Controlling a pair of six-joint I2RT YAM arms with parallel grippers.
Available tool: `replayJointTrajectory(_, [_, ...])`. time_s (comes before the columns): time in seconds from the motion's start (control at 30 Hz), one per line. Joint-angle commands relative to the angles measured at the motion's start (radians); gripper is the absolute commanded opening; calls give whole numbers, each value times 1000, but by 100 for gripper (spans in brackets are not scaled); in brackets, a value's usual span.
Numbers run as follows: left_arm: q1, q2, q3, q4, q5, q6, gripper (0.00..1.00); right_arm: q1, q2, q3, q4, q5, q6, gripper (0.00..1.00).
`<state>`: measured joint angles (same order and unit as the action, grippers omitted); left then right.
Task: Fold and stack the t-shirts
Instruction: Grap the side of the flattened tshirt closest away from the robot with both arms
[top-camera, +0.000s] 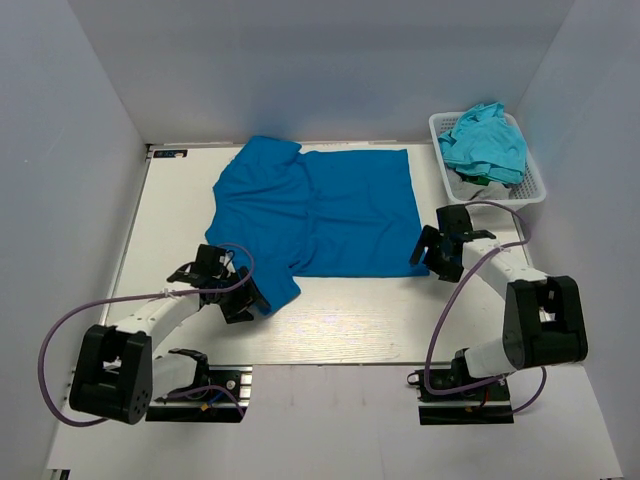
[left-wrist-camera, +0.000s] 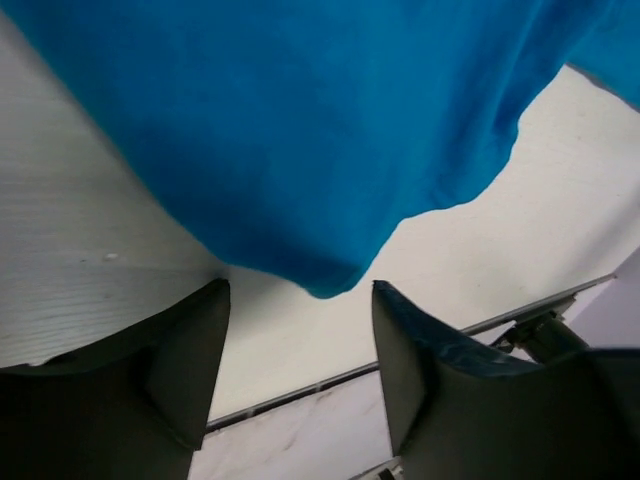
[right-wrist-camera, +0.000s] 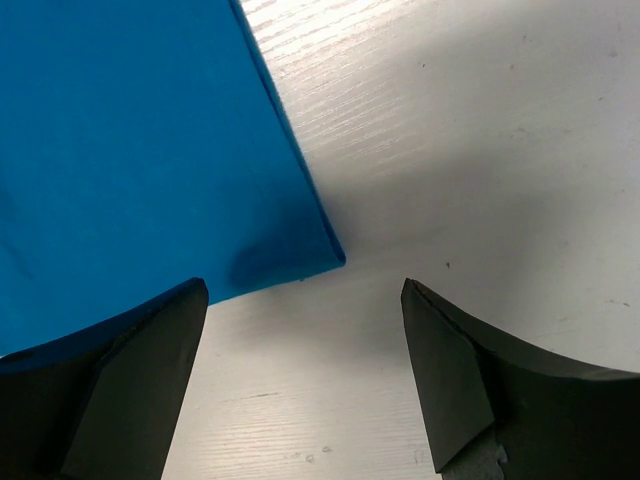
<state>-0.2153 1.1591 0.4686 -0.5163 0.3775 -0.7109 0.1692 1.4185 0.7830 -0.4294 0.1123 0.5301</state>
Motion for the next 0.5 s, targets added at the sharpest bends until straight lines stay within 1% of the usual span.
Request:
replayJointTrajectory(0.0, [-28, 25, -25, 61, -20, -7, 67, -8, 22, -17, 41, -17, 21, 84])
replayJointTrajectory(0.03, [-29, 37, -36, 61, -29, -7, 64, -10, 26, -34, 56, -16, 21, 80])
replayJointTrajectory(0.07, [-38, 37, -36, 73, -58, -7, 61, -11, 33, -39, 66, -22, 18, 80])
replayJointTrajectory(0.13, [-38, 73, -36, 84, -72, -7, 59, -8, 51, -47, 78, -59, 11, 76])
replayJointTrajectory(0.17, [-38, 112, -36, 114, -81, -16, 56, -5, 57, -53, 83, -78, 11, 75])
replayJointTrajectory(0.2, [-48, 132, -36, 131, -69, -16, 48, -8, 56, -59, 98, -97, 13, 75])
replayJointTrajectory(0.23, [-49, 151, -36, 148, -46, -28, 42, -8, 56, -92, 113, -97, 18, 71])
replayJointTrajectory(0.27, [-49, 184, -27, 157, -36, -28, 24, -10, 51, -100, 118, -99, 19, 68])
replayJointTrajectory(0.33, [-59, 194, -16, 147, -35, -28, 5, -5, 53, -128, 127, -89, 24, 60])
replayJointTrajectory(0.37, [-59, 194, -16, 127, -35, -28, 0, -7, 51, -131, 129, -92, 19, 52])
replayJointTrajectory(0.4, [-59, 194, -5, 81, -54, -28, 0, -8, 50, -133, 136, -79, 22, 50])
replayJointTrajectory(0.43, [-68, 159, -5, 59, -78, -28, 0, -7, 50, -136, 142, -76, 21, 46])
replayJointTrajectory(0.47, [-68, 137, -5, 39, -78, -28, 0, -8, 48, -139, 142, -72, 22, 41])
